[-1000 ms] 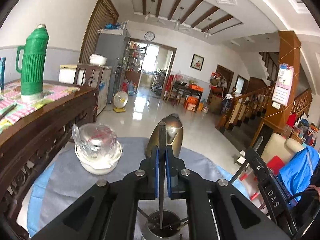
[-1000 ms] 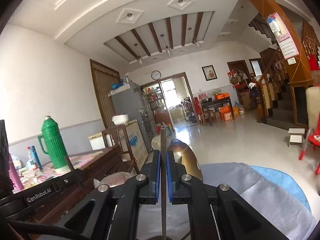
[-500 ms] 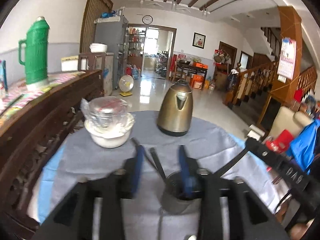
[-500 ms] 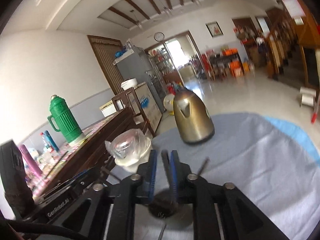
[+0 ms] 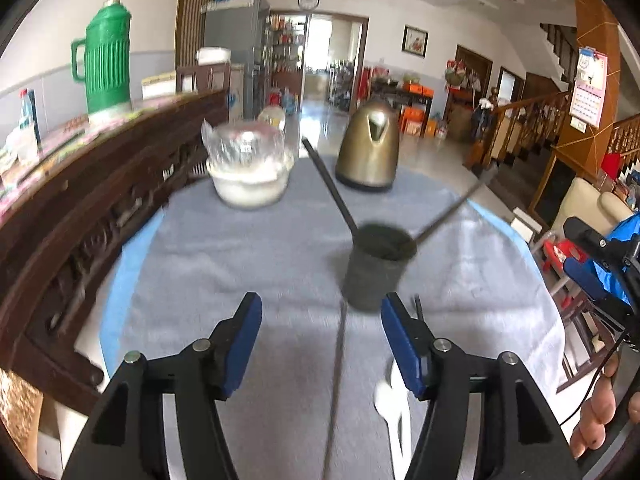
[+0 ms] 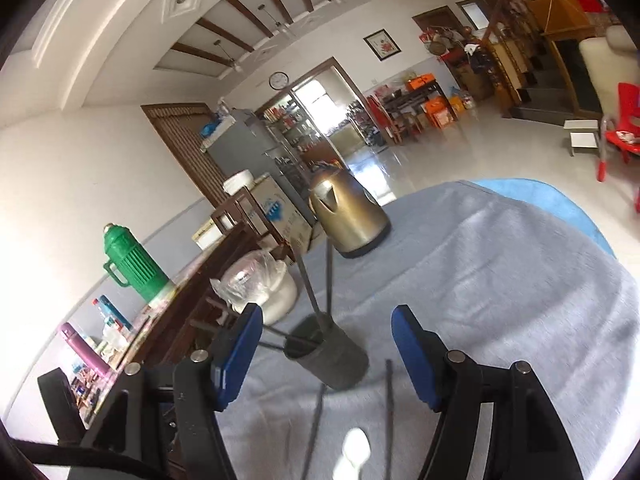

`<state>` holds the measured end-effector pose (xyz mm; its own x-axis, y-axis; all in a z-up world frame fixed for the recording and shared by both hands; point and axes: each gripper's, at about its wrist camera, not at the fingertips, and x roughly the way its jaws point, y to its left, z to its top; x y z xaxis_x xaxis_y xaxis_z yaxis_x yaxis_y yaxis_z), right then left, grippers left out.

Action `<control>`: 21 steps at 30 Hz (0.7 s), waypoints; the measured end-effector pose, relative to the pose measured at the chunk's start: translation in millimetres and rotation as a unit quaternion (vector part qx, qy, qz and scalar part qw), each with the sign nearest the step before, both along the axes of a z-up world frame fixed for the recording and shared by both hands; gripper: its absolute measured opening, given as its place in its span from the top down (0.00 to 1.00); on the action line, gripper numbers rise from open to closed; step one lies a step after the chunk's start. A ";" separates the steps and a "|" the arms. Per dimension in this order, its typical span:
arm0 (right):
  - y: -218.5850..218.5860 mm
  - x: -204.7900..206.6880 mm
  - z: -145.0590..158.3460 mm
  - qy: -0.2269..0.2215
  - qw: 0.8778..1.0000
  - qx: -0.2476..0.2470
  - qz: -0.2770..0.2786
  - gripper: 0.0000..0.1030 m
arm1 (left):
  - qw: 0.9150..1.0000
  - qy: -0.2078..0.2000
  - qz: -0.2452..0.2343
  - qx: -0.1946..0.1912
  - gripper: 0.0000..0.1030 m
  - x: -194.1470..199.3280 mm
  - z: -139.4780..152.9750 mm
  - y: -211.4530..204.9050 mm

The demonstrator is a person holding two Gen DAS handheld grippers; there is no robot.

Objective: Organize utensils
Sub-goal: 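Move both open tools down to the white plastic spoons on the cloth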

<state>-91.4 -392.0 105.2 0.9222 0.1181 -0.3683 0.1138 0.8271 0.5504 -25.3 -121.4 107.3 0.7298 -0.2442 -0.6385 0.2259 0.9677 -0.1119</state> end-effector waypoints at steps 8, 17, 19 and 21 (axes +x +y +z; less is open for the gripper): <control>2.9 -30.2 -9.1 0.034 0.999 0.010 -0.002 0.31 | 0.999 0.024 -0.001 0.042 0.39 -41.9 -9.2 -15.4; 13.1 -54.8 -4.8 0.040 0.998 0.034 0.026 0.33 | 0.998 0.033 0.029 0.055 0.38 -76.2 1.7 4.8; 14.9 -60.8 -2.5 0.043 0.998 0.044 0.029 0.34 | 0.997 0.037 0.038 0.055 0.38 -83.3 4.8 11.2; 17.0 -66.7 -1.8 0.046 0.997 0.054 0.038 0.36 | 0.997 0.037 0.042 0.052 0.38 -90.6 8.5 17.6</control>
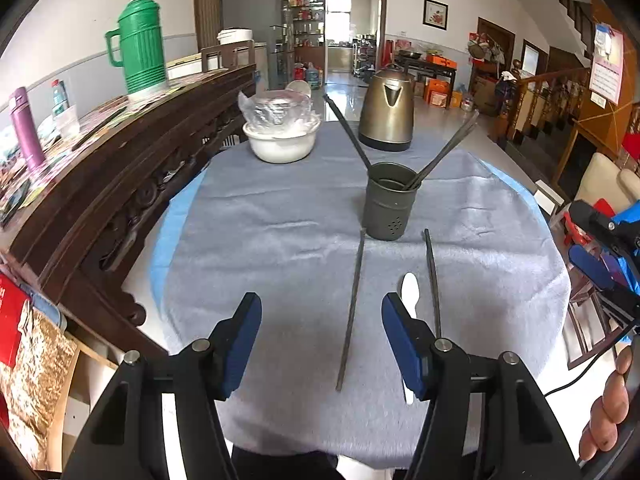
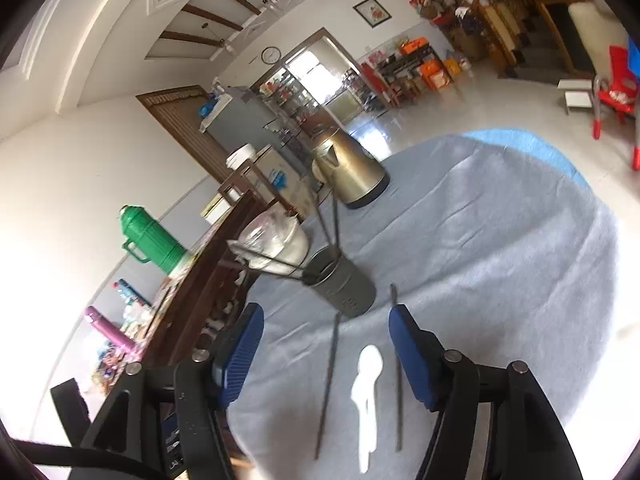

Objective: Organize utensils
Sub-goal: 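Move both open tools down to the white plastic spoons on the cloth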

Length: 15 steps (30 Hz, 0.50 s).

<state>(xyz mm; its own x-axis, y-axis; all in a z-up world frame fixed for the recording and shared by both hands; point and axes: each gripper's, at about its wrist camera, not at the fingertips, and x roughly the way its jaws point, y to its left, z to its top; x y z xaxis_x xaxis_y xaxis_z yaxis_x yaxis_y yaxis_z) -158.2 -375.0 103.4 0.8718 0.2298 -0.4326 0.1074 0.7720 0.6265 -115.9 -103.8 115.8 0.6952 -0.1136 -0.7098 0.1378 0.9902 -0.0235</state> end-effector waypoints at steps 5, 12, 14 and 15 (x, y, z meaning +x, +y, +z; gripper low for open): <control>7.1 -4.8 -2.4 0.016 1.000 0.007 0.021 0.37 | 1.000 -0.010 -0.004 0.005 0.38 -11.1 2.1 8.3; 17.0 16.3 -33.1 0.052 0.996 0.038 0.055 0.37 | 1.000 0.017 0.001 0.017 0.38 -4.9 -18.8 10.2; 20.9 19.7 -39.4 0.058 0.996 0.039 0.062 0.37 | 0.999 0.022 -0.001 0.023 0.38 -6.1 -22.8 10.4; 22.0 20.8 -41.5 0.059 0.995 0.043 0.067 0.37 | 0.999 0.022 -0.002 0.024 0.38 -6.5 -23.9 10.8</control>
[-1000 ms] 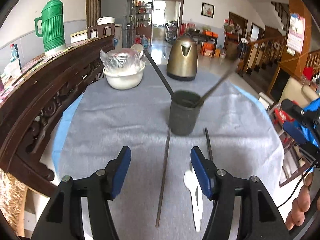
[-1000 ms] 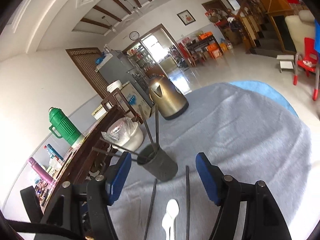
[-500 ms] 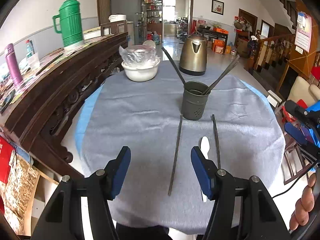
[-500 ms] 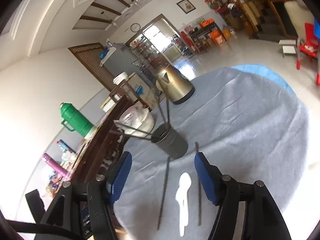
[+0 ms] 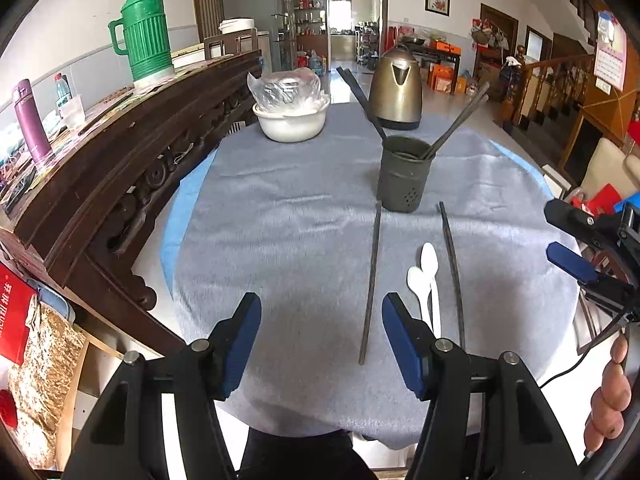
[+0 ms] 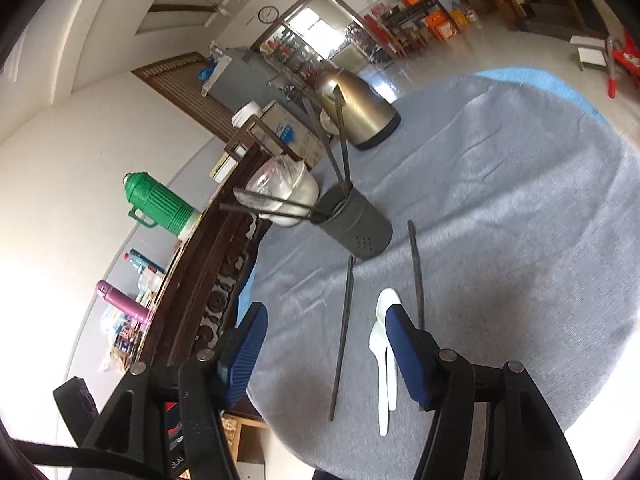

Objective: Organize utensils
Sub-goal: 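Move both open tools down to the white plastic spoons on the cloth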

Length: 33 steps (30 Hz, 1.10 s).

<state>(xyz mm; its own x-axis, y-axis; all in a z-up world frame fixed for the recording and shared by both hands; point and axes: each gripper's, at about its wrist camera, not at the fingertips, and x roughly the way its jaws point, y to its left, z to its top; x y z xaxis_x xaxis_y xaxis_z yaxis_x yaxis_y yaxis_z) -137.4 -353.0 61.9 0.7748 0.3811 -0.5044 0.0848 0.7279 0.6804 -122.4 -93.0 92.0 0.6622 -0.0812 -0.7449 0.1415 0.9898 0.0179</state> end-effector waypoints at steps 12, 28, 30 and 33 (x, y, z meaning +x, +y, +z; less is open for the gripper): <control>6.6 43.3 -67.1 0.085 0.993 0.064 0.047 0.59 | 1.000 0.026 0.004 0.008 0.38 9.2 -23.7 4.1; 25.1 125.2 -111.8 0.181 0.982 -0.035 0.035 0.57 | 0.998 0.067 0.012 -0.002 0.38 32.4 -60.7 30.2; 25.9 133.7 -114.4 0.189 0.980 -0.048 0.034 0.56 | 0.997 0.074 0.013 -0.002 0.38 37.8 -66.3 31.7; 28.3 140.5 -114.2 0.191 0.979 -0.063 0.041 0.51 | 0.997 0.079 0.011 -0.005 0.38 44.8 -70.7 31.3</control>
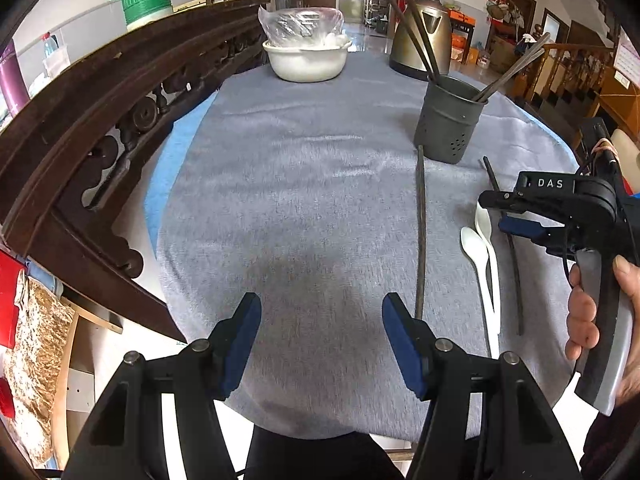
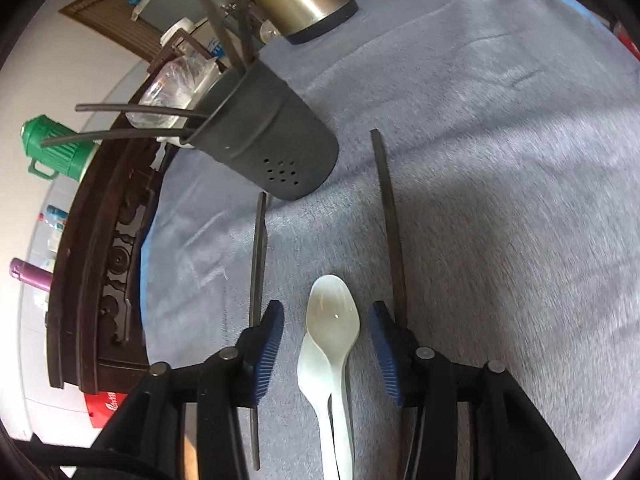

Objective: Organize utensils
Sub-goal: 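Move both open tools down to the white plastic spoons on the cloth, then close the right tool on a white spoon while the left tool grips another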

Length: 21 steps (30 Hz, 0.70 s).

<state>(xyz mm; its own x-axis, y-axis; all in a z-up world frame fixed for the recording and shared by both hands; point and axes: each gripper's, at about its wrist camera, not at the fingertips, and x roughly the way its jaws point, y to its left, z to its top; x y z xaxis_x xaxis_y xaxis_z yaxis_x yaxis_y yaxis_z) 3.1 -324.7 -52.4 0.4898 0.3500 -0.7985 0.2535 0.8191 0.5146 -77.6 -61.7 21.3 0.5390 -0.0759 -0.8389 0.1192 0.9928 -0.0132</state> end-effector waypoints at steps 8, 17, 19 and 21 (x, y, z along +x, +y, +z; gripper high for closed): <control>23.4 8.6 -2.4 0.007 0.996 -0.076 0.036 0.51 | 1.000 0.003 -0.011 -0.001 0.38 11.3 -4.2 -9.3; 38.3 11.8 0.8 0.009 0.990 -0.126 0.068 0.70 | 1.000 0.008 -0.013 0.009 0.38 15.5 -7.5 -17.2; 29.4 5.9 7.7 -0.009 0.992 -0.110 0.061 0.70 | 1.000 0.009 -0.015 0.009 0.38 17.1 -7.9 -20.2; 20.5 -1.9 15.6 -0.026 0.993 -0.097 0.055 0.70 | 1.000 0.007 -0.019 0.005 0.38 19.3 -6.5 -24.8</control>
